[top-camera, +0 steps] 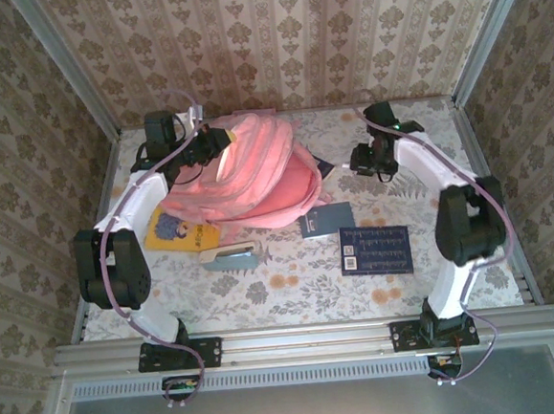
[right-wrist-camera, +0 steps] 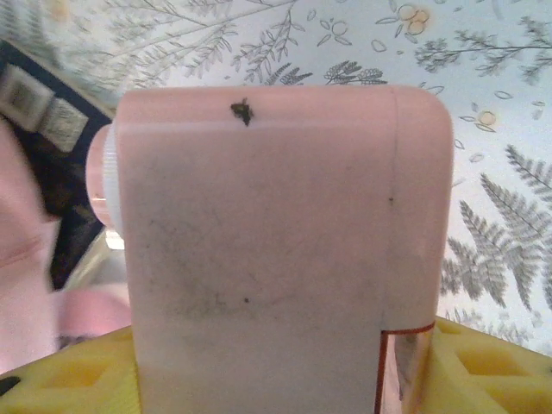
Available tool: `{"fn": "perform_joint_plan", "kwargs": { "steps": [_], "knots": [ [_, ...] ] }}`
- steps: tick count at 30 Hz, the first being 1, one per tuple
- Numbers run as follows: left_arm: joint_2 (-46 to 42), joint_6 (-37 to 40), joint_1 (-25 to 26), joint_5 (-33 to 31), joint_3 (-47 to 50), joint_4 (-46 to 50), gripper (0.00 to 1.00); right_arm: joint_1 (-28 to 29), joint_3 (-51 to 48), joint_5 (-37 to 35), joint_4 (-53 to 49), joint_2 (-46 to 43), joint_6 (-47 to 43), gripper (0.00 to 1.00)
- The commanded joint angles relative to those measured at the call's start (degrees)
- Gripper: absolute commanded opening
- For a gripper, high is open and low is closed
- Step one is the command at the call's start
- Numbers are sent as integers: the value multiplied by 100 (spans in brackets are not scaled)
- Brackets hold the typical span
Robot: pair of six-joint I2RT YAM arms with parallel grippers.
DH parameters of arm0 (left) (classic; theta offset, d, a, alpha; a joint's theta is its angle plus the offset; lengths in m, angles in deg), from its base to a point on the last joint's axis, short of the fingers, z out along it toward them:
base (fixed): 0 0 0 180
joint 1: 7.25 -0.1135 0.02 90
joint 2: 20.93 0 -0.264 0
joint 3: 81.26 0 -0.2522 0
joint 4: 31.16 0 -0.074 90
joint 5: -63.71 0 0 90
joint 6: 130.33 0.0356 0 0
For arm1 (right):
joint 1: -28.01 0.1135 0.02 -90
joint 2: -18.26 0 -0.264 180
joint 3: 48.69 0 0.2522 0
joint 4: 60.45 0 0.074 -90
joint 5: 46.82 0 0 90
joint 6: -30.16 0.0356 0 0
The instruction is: Pack the student bag
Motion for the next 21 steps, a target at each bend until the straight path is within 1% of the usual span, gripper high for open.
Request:
{"fn": "perform_joint_plan", "kwargs": {
  "steps": [1, 2, 4, 7, 9, 12, 14, 17, 21],
  "knots": [
    [-234, 236, -73, 262, -264, -116, 0, 10, -671, 307, 734, -950, 503, 62],
    [-255, 274, -59, 264, -292, -77, 0, 39, -869, 374, 799, -1161, 505, 64],
    [-319, 404, -32, 268, -385, 67, 0, 127, -1139, 315, 802, -1612, 603, 65],
    [-385, 716, 35, 180, -646, 588, 0, 195, -1537, 392, 798, -2292, 732, 62],
    [-417, 757, 48, 245, -726, 675, 0, 228, -1841, 681, 1040, -2662, 757, 61],
    [-538, 777, 48, 356, -808, 695, 0, 318, -2052, 901, 926, -3113, 708, 59],
    [-626, 897, 35, 380, -921, 841, 0, 361, -2170, 1085, 926, -3366, 646, 59],
    [-696, 809, 30, 780, -1030, 608, 0, 435, -2311, 1499, 974, -3675, 620, 59],
    [-659, 850, 52, 1086, -1461, 814, 0, 623, -2322, 1825, 1044, -3774, 540, 58]
  ]
}}
